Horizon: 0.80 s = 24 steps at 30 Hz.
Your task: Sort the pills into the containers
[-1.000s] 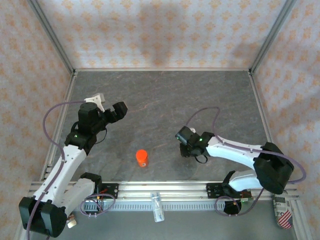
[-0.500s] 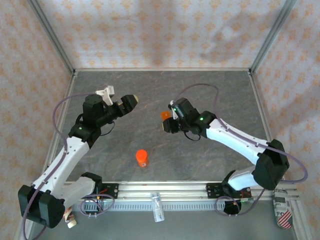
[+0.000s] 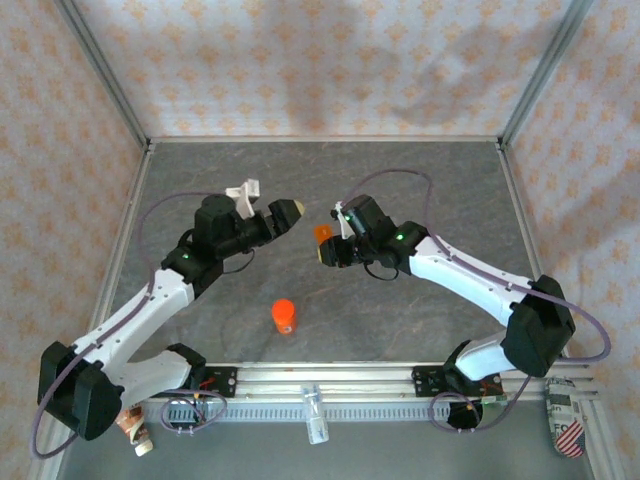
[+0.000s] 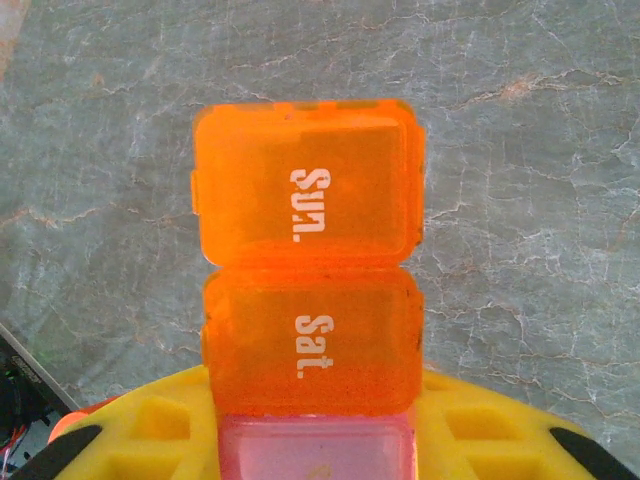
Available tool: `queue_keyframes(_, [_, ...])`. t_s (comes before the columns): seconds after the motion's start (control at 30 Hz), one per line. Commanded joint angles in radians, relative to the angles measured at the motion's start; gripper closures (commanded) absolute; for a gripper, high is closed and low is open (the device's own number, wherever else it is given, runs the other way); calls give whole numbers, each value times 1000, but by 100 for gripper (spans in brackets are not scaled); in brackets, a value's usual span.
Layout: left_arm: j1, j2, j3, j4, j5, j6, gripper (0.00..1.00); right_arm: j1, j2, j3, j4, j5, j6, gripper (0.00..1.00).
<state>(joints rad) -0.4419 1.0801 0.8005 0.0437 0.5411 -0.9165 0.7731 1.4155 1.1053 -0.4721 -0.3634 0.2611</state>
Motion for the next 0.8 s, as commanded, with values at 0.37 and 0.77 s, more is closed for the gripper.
queue_keyframes(0.37, [-143, 79, -73, 225, -70, -131, 19, 36, -65, 18, -145, 181, -34, 75])
queue_keyframes(0.77, [-194, 150, -58, 289, -84, -171, 19, 45, -54, 22, -125, 191, -20, 75])
